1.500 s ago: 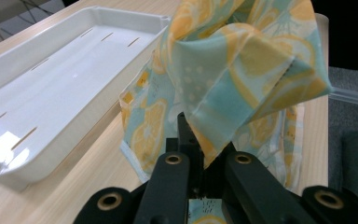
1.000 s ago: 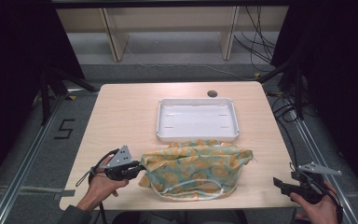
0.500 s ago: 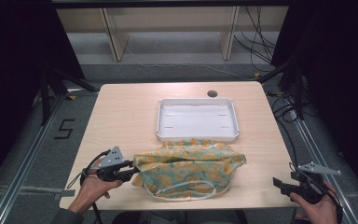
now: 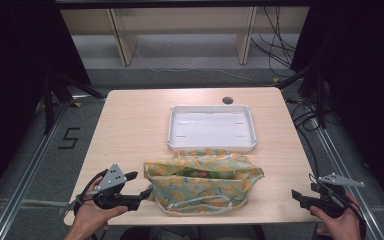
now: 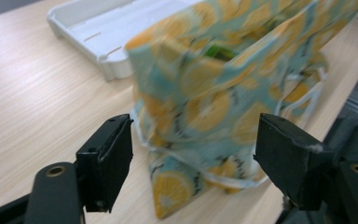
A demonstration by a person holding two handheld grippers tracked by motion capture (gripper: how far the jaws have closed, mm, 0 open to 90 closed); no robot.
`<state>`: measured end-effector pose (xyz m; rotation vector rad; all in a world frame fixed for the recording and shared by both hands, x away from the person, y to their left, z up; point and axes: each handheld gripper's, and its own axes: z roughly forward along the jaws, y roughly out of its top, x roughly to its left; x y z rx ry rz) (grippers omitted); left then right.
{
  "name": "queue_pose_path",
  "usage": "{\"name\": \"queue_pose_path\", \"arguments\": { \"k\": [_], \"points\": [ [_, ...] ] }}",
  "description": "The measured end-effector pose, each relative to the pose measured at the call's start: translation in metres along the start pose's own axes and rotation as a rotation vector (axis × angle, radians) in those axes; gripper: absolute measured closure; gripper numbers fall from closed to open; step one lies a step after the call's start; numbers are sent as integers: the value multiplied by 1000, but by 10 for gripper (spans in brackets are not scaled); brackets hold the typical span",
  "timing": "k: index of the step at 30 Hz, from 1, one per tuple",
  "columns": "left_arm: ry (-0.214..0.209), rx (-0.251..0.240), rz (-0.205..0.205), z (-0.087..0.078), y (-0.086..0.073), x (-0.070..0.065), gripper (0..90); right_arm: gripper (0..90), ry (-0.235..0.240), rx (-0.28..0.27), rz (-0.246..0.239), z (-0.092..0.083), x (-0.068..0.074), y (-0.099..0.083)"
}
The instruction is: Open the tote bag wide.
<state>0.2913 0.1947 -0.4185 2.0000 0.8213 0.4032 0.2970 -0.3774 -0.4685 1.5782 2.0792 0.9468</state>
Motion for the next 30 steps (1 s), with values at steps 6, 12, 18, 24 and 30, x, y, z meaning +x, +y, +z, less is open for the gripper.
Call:
{"name": "queue_pose_path", "arguments": {
  "k": [6,12,18,24,30],
  "points": [
    [-21,-35,25,-5,15,-19,282,236,-12,15,2,0,2,1],
    [-58,-21,69,7,27,-32,280,236,7,20,17,2,4,2],
    [-74,-25,122,23,44,-42,284,226,46,-10,-7,7,8,15],
    [-100,-39,152,35,58,-49,286,226,94,-71,-99,4,18,37],
    [-129,-9,152,47,60,-50,286,227,134,-95,-119,3,35,60]
  ]
}}
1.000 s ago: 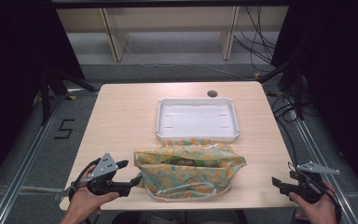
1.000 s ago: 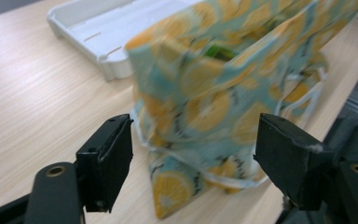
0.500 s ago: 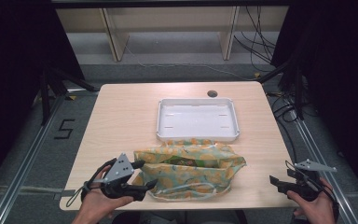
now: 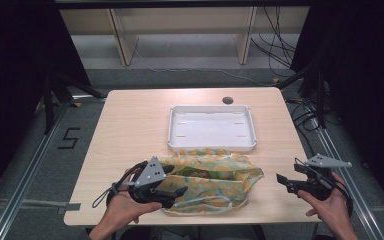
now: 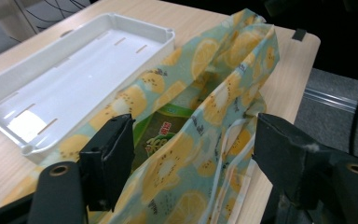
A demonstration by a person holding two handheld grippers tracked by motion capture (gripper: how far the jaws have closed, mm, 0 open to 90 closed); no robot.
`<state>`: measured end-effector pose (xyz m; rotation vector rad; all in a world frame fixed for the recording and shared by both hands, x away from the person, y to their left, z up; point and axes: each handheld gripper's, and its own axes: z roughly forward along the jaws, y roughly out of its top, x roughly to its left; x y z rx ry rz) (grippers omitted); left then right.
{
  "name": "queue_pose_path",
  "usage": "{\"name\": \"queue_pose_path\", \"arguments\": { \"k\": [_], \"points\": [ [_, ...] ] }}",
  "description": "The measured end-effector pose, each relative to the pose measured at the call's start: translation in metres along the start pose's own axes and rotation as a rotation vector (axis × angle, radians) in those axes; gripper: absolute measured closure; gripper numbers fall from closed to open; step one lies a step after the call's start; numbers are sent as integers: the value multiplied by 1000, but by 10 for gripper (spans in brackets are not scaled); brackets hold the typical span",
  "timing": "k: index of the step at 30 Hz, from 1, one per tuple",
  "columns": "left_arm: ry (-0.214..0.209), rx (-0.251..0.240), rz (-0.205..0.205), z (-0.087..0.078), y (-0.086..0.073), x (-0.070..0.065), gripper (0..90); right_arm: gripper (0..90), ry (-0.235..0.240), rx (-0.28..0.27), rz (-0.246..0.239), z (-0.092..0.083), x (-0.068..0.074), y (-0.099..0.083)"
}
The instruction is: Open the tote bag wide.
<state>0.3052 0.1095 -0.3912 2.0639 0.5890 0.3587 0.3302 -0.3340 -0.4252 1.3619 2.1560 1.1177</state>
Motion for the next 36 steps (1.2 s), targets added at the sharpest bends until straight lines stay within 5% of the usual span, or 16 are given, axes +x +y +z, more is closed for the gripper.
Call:
{"name": "queue_pose_path", "arguments": {
  "k": [2,6,10,16,19,23,25,32,36],
  "points": [
    [-4,8,-7,5,0,2,287,228,43,-13,-53,5,9,17],
    [-9,17,-17,10,-1,4,290,243,88,-36,-70,13,28,35],
    [-13,23,-27,18,-4,5,298,254,135,-45,-157,19,42,53],
    [-22,44,-38,26,-9,3,317,234,256,-10,-232,32,70,76],
    [-29,67,-13,29,-9,3,340,230,298,2,-285,44,82,84],
    [-36,70,-44,35,-10,2,384,239,349,13,-325,61,96,91],
    [-42,89,-17,36,-10,3,411,256,375,36,-348,69,102,95],
    [-72,88,22,42,-14,1,617,413,438,161,-474,98,121,98],
    [-108,97,65,43,-18,1,735,633,410,210,-497,111,123,98]
  ]
}}
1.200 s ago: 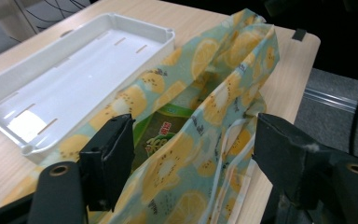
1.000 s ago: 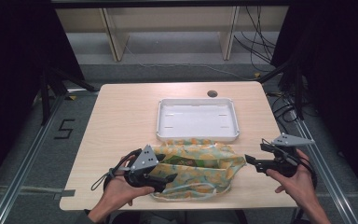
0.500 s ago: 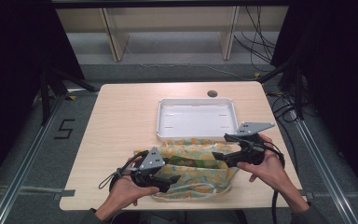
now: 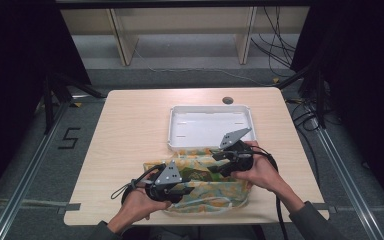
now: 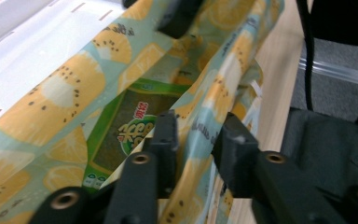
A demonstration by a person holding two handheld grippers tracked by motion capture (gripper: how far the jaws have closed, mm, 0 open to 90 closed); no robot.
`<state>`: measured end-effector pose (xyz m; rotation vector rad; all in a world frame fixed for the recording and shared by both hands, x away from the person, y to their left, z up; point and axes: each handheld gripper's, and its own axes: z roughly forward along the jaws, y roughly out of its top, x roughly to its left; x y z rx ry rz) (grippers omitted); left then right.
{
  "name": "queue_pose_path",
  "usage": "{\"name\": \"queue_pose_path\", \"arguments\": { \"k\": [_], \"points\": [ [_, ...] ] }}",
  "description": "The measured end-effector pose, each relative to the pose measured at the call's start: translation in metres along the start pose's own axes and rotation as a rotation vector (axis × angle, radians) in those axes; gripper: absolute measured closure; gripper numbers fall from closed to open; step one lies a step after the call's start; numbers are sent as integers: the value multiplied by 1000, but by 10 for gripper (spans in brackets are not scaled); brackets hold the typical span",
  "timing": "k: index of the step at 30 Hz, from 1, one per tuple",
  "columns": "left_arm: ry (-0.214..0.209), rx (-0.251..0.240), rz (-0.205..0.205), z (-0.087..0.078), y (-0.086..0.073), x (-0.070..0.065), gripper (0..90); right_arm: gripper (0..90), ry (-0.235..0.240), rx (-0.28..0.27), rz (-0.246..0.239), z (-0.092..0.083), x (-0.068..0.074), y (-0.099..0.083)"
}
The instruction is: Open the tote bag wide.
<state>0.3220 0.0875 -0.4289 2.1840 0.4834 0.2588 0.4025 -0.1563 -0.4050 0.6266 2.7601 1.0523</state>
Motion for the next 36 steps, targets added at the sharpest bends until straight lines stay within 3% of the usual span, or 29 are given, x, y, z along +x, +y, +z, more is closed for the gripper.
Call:
{"name": "queue_pose_path", "arguments": {
  "k": [3,5,8,11,12,15,18,19,22,24,26,28,29,31,32,34,35,36],
  "points": [
    [-18,16,22,-1,-3,-2,825,802,-35,5,-17,5,-10,3],
    [-34,24,33,-1,-6,-4,878,859,-59,12,-8,5,-18,7],
    [-49,43,54,-3,-9,-6,893,880,-98,-1,9,4,-27,12],
    [-64,49,49,-7,-16,-12,894,896,-162,-16,42,1,-48,22],
    [-64,49,49,-7,-16,-12,894,900,-174,-24,27,0,-55,24],
    [-83,56,67,-14,-20,-16,894,900,-218,-25,58,-2,-68,30],
    [-105,54,86,-15,-22,-21,895,900,-232,-36,63,-2,-78,35],
    [-108,59,98,-16,-21,-22,895,900,-239,-39,85,-2,-79,37],
    [-127,59,100,-16,-21,-26,895,900,-265,-42,76,-2,-86,39],
    [-132,56,106,-16,-20,-27,895,900,-250,-76,84,-1,-90,39],
    [-129,51,95,-16,-19,-27,888,859,-254,-61,83,-3,-89,38],
    [-123,9,41,-18,-12,-22,768,713,-250,-88,80,-5,-86,38],
    [-108,-6,23,-19,-9,-20,707,663,-247,-74,153,-10,-79,38],
    [-95,-18,15,-20,-4,-18,613,620,-236,-104,127,-16,-76,38],
    [-66,-27,9,-24,4,-13,588,544,-224,-152,125,-25,-66,37],
    [-50,-31,17,-25,9,-11,509,507,-197,-150,124,-32,-60,36],
    [-3,-45,6,-30,18,-5,508,480,-160,-157,113,-42,-47,32],
    [-3,-45,6,-30,18,-5,500,475,-149,-170,74,-46,-42,28]
  ]
}}
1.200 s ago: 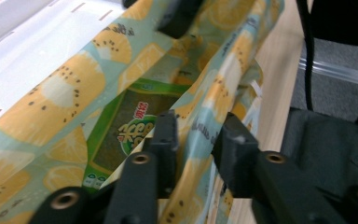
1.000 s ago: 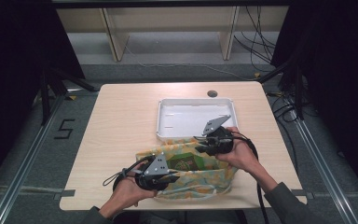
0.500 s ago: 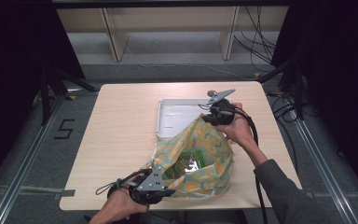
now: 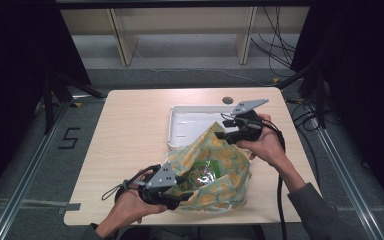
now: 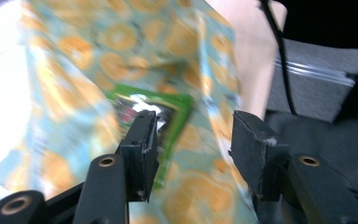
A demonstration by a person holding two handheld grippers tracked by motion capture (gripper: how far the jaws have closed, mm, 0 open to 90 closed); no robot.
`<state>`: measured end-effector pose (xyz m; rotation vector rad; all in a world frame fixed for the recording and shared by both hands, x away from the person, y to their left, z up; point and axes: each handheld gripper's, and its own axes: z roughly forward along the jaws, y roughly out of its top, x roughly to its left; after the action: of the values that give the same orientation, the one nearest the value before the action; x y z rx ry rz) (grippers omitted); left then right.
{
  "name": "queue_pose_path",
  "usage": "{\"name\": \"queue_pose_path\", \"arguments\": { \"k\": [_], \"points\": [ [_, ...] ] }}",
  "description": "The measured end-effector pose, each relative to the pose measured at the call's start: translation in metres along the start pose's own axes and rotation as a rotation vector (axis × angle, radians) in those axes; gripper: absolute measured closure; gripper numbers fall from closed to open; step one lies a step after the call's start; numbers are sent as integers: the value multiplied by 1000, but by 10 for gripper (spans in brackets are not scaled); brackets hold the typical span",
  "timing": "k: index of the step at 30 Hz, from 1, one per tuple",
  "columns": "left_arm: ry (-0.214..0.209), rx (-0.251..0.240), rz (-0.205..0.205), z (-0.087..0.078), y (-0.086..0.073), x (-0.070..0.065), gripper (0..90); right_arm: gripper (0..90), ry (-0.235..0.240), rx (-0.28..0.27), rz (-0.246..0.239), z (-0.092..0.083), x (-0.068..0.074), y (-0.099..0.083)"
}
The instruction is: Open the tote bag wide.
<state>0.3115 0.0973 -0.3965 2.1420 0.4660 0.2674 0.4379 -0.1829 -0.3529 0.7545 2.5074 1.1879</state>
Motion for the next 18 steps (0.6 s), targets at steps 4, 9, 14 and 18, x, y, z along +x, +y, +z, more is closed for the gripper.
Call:
{"name": "queue_pose_path", "arguments": {
  "k": [4,9,14,18],
  "points": [
    [119,17,-2,-2,16,19,455,449,88,16,-8,-13,21,-16],
    [149,68,-54,14,23,38,378,432,204,69,-17,-13,41,-39],
    [127,129,-104,37,25,54,398,424,275,88,-53,-14,54,-56],
    [136,138,-88,43,24,69,711,418,319,118,-74,-9,64,-65]
  ]
}}
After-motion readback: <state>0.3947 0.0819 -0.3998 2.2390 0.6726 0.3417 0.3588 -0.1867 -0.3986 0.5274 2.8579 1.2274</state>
